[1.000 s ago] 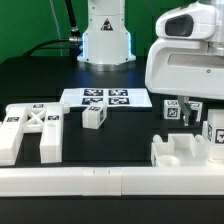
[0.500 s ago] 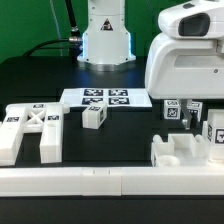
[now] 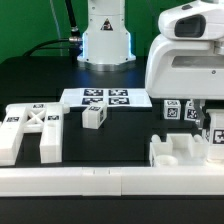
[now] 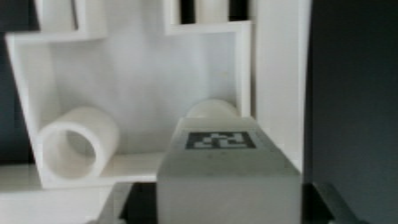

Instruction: Assemble chair

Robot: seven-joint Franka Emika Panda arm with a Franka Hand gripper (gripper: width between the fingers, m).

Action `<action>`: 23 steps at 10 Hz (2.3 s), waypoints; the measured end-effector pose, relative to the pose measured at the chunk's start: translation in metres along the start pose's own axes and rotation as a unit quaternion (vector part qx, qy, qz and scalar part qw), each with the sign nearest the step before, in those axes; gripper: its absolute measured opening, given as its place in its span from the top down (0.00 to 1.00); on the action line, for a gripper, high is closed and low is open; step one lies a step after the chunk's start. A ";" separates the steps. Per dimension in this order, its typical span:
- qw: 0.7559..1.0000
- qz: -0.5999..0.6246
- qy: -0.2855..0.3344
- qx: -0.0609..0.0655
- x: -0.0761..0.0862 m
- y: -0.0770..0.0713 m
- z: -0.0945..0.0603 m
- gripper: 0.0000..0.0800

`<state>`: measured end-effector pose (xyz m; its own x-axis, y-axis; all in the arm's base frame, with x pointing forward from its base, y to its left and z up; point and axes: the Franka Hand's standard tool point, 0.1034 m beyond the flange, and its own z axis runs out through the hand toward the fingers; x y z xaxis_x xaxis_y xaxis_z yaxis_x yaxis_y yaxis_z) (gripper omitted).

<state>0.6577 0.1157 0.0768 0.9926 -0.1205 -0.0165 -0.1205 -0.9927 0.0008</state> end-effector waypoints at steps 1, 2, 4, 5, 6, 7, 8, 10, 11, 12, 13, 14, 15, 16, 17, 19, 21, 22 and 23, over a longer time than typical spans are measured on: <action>1.000 0.030 0.000 0.000 0.000 0.000 0.000 0.64; 0.997 0.080 -0.001 0.005 0.000 -0.001 0.000 0.64; 0.982 0.190 -0.007 0.022 0.000 -0.002 0.001 0.64; 0.968 0.250 -0.012 0.027 0.000 -0.003 0.001 0.64; 0.951 0.307 -0.016 0.032 0.000 -0.003 0.001 0.64; 0.935 0.353 -0.019 0.035 0.000 -0.004 0.001 0.64; 0.916 0.399 -0.024 0.042 0.000 -0.003 0.001 0.64; 0.886 0.461 -0.029 0.048 0.001 -0.002 0.001 0.64; 0.869 0.491 -0.032 0.049 0.002 -0.002 0.002 0.64; 0.863 0.502 -0.033 0.049 0.001 -0.002 0.002 0.64; 0.862 0.503 -0.033 0.049 0.001 -0.002 0.002 0.64; 0.874 0.483 -0.034 0.047 0.000 -0.003 0.002 0.54; 0.888 0.456 -0.048 0.029 -0.006 -0.003 0.001 0.54; 0.909 0.414 -0.044 0.028 -0.003 -0.004 -0.002 0.32; 0.928 0.370 -0.038 0.033 -0.001 -0.005 -0.003 0.21; 0.955 0.291 -0.035 0.036 -0.001 -0.004 -0.002 0.19; 0.972 0.228 -0.033 0.038 0.000 -0.003 -0.002 0.19; 0.979 0.196 -0.031 0.037 -0.001 -0.003 -0.003 0.19; 0.991 0.128 -0.026 0.021 -0.001 0.000 -0.004 0.19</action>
Offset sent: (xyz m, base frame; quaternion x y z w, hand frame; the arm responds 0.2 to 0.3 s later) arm -0.0011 0.0032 -0.0033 0.0380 -0.0206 0.2932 0.9551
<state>0.6572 0.1155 0.0807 0.9272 -0.3674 -0.0734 -0.3703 -0.9284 -0.0302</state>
